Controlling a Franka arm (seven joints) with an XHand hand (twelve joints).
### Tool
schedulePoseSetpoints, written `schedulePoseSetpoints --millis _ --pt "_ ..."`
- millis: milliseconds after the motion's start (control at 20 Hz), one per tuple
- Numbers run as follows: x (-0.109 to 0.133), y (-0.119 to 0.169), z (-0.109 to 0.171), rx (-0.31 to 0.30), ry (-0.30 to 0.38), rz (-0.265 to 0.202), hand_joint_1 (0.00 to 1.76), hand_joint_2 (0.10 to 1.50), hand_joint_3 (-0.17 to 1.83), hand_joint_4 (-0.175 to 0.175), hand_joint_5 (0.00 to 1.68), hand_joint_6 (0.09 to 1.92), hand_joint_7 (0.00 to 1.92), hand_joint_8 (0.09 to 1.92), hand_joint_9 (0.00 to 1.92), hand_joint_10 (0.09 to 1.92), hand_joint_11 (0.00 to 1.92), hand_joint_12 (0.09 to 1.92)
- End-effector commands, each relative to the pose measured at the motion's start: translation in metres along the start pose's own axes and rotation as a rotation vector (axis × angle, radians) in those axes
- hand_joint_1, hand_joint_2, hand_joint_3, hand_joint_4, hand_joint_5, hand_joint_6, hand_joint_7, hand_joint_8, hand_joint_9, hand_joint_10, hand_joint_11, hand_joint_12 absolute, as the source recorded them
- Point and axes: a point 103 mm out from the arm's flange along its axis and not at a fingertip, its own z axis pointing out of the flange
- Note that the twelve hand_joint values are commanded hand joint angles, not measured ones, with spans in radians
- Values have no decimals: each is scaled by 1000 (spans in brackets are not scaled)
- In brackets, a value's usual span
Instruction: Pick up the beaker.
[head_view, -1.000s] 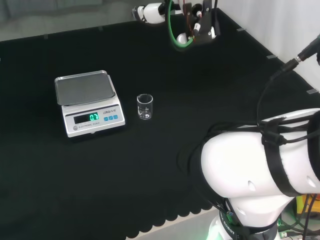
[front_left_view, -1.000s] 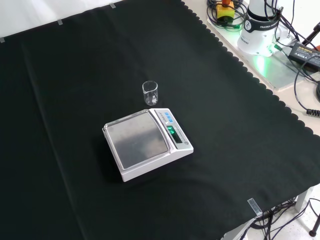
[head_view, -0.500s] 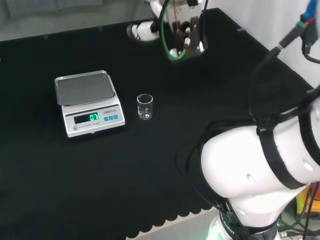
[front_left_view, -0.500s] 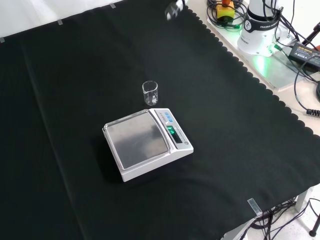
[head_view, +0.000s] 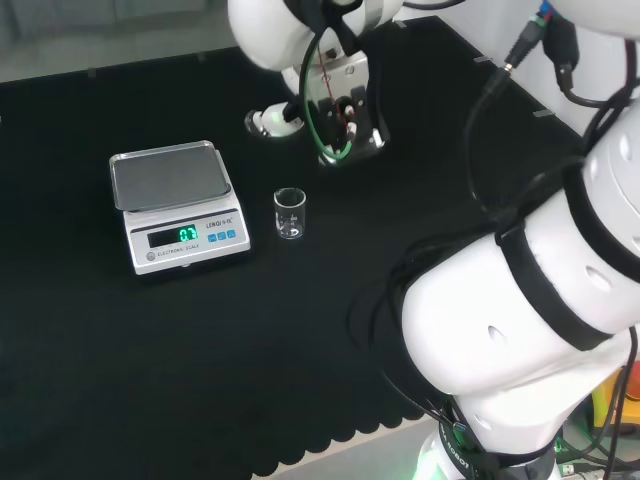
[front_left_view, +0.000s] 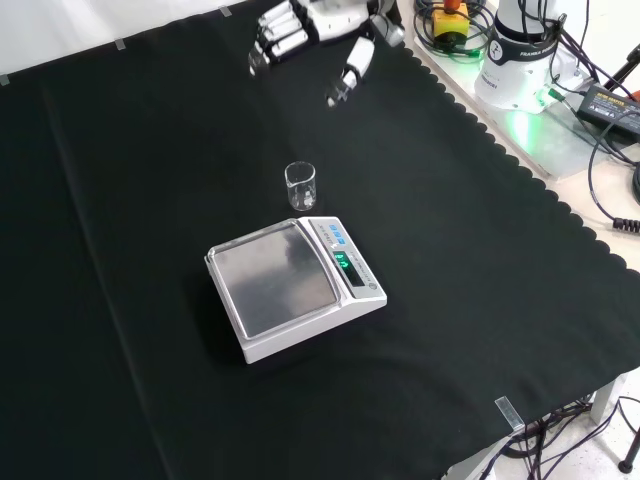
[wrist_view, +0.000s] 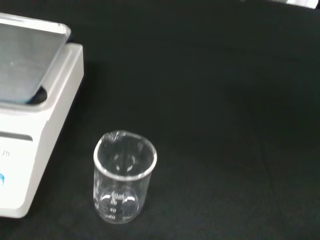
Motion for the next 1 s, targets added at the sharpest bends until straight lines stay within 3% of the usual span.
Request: schedulePoseSetpoints --millis 50,350,550,800,850,900,1000 --pt "16 12 26 -23 -9 25 287 911 236 -33 221 87 44 794 249 871 202 1500" --pt "10 9 53 -66 19 106 288 911 235 -37 222 87 35 797 239 876 185 1505" --pt "3 9 73 -60 66 126 290 911 234 -41 225 87 33 802 236 883 175 1511" --pt "4 10 90 -50 101 122 293 912 233 -43 226 87 31 810 234 891 171 1517" --pt "-1 12 95 -17 139 119 294 912 233 -43 226 87 31 812 234 893 171 1517" --pt "-3 14 99 -19 160 71 294 912 233 -44 226 87 31 813 234 894 171 1518" --pt "2 17 104 -7 116 66 294 912 233 -44 227 87 30 816 235 897 171 1519"
